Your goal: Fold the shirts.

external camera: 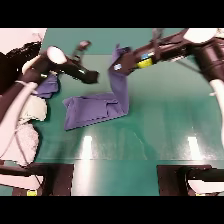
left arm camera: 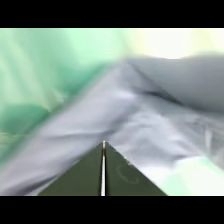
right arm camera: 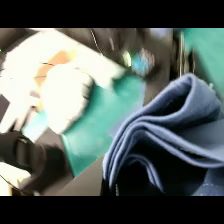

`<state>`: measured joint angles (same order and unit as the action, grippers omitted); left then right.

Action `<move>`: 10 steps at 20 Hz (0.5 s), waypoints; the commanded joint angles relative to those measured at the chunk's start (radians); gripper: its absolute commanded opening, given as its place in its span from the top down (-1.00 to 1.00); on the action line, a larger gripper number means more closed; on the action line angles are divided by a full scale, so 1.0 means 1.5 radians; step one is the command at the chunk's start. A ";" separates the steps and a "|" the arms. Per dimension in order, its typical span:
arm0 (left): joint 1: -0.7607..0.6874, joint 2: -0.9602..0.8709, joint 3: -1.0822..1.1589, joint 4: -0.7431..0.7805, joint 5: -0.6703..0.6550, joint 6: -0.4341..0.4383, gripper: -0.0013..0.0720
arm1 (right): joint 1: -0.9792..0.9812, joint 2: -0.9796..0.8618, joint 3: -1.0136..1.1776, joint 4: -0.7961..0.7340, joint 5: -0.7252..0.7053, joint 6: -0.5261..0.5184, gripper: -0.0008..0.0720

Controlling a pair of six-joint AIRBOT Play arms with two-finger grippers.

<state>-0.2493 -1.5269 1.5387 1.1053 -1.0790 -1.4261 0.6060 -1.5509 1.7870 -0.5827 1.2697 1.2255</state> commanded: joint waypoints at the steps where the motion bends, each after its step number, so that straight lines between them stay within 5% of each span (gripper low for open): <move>1: 0.112 0.106 0.001 0.083 -0.030 0.001 0.90 | 0.101 -0.075 0.001 0.120 -0.089 -0.092 0.94; 2: 0.142 0.129 0.001 0.086 -0.031 0.001 0.90 | 0.136 -0.101 0.001 0.143 -0.120 -0.126 0.92; 3: 0.168 0.147 0.001 0.086 -0.032 0.001 0.90 | 0.164 -0.124 0.001 0.161 -0.143 -0.159 0.46; 4: 0.193 0.163 0.001 0.086 -0.034 0.001 0.90 | 0.187 -0.143 0.001 0.168 -0.159 -0.172 -0.23; 5: 0.213 0.175 0.001 0.086 -0.039 0.001 0.90 | 0.201 -0.158 0.001 0.168 -0.158 -0.172 -0.43; 9: 0.255 0.189 0.001 0.087 -0.106 0.006 0.90 | 0.164 -0.161 0.001 0.124 -0.071 -0.121 -0.39; 10: 0.255 0.189 0.000 0.086 -0.128 0.017 0.90 | 0.144 -0.157 0.000 0.082 -0.045 -0.102 -0.25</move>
<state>0.0948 -1.2644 1.5391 1.2259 -1.1904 -1.4200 0.8513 -1.7760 1.7878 -0.3870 1.1225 1.0210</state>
